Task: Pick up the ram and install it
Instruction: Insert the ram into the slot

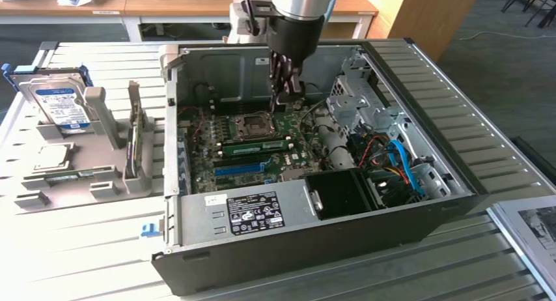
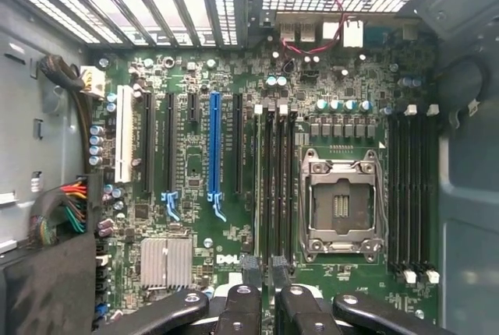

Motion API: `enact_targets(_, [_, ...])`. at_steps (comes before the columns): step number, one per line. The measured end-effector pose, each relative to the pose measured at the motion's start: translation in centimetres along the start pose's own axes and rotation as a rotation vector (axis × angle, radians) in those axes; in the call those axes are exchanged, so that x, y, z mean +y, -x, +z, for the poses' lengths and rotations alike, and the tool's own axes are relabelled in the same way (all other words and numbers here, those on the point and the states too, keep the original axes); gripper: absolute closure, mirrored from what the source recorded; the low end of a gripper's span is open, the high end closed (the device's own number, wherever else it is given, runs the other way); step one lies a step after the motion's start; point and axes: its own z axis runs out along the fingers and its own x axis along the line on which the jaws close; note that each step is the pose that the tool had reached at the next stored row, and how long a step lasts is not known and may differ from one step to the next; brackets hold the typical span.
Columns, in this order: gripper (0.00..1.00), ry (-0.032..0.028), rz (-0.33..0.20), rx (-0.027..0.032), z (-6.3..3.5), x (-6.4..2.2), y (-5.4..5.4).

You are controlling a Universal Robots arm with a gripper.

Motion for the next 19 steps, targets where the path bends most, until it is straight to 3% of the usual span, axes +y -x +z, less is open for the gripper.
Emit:
enact_targets(13, [0.81,0.0001,0.0,0.0029,-2.44,0.02,0.0])
enact_targets(19, [0.81,0.0001,0.0,0.003,-2.9,0.03,0.0])
